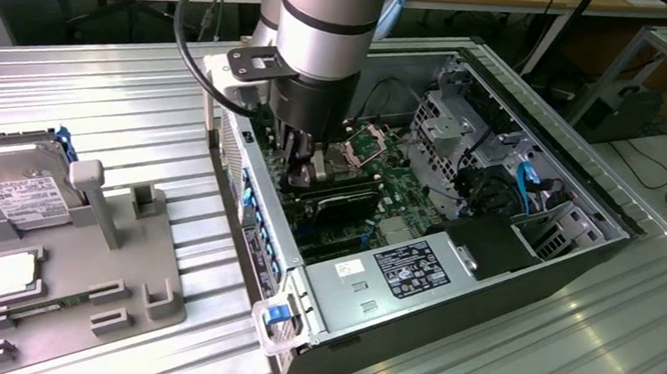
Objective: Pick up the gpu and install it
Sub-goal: 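Press down on the gpu until it lock into place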
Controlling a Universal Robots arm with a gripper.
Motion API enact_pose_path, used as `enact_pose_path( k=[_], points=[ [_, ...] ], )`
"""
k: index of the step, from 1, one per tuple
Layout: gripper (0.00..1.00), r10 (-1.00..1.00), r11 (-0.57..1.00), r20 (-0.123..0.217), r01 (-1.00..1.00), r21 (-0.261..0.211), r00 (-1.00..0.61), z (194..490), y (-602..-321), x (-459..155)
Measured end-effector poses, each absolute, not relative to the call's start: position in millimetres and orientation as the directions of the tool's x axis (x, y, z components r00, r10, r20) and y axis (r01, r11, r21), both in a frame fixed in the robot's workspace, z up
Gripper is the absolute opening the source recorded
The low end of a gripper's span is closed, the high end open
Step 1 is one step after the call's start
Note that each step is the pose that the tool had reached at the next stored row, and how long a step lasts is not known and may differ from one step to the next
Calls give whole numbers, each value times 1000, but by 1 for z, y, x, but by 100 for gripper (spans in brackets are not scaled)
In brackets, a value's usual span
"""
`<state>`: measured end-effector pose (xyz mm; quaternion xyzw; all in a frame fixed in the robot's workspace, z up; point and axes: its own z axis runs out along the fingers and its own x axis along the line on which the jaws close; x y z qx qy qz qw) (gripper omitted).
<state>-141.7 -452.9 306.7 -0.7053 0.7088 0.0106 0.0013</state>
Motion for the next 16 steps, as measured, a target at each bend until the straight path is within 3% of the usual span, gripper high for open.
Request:
enact_pose_path(
  k=[16],
  points=[
    [11, -1000, 5, -17, -1000, 13, -5, 312, -453, -148]
  ],
)
